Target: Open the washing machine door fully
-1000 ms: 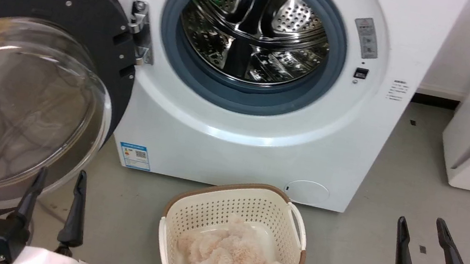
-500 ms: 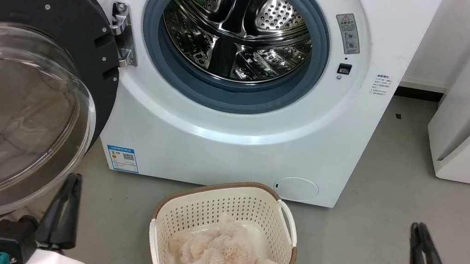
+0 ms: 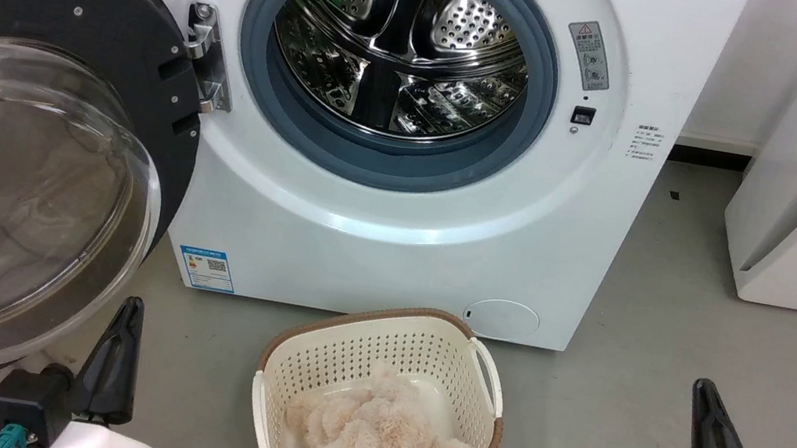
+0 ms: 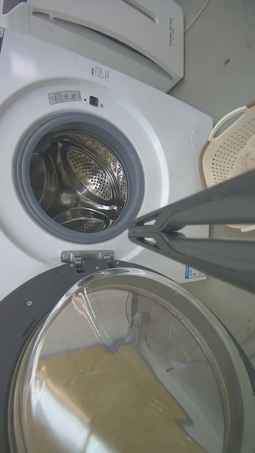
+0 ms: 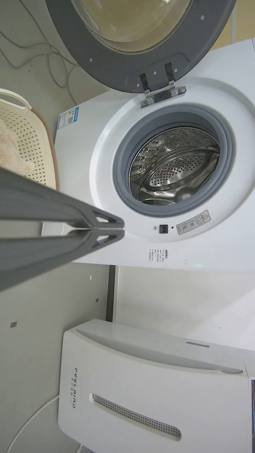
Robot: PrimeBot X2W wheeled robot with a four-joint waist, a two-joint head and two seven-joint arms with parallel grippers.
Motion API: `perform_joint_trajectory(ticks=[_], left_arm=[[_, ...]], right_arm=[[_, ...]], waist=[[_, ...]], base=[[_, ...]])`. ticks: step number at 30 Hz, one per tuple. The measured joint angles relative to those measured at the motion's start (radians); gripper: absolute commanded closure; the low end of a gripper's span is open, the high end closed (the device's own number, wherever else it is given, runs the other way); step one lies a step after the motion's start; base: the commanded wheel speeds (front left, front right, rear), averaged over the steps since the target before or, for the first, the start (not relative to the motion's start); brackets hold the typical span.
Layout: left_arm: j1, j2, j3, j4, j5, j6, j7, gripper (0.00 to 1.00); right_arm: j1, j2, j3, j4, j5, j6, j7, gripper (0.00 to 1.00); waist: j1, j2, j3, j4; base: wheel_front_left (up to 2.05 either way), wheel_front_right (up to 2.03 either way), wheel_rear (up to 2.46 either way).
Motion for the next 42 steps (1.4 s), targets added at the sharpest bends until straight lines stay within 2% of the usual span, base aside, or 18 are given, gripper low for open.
perform_joint_trajectory(ticks=[42], left_arm=[[-0.004, -0.005, -0.035, -0.016, 0.036, 0.043, 0.080, 1.00]], right_arm=[[-0.009, 0.000, 0.021, -0.005, -0.028, 0.000, 0.082, 1.00]], waist=[[0.0000, 0.0000, 0.007, -0.008]], base=[[0.00, 0.00, 0.00]])
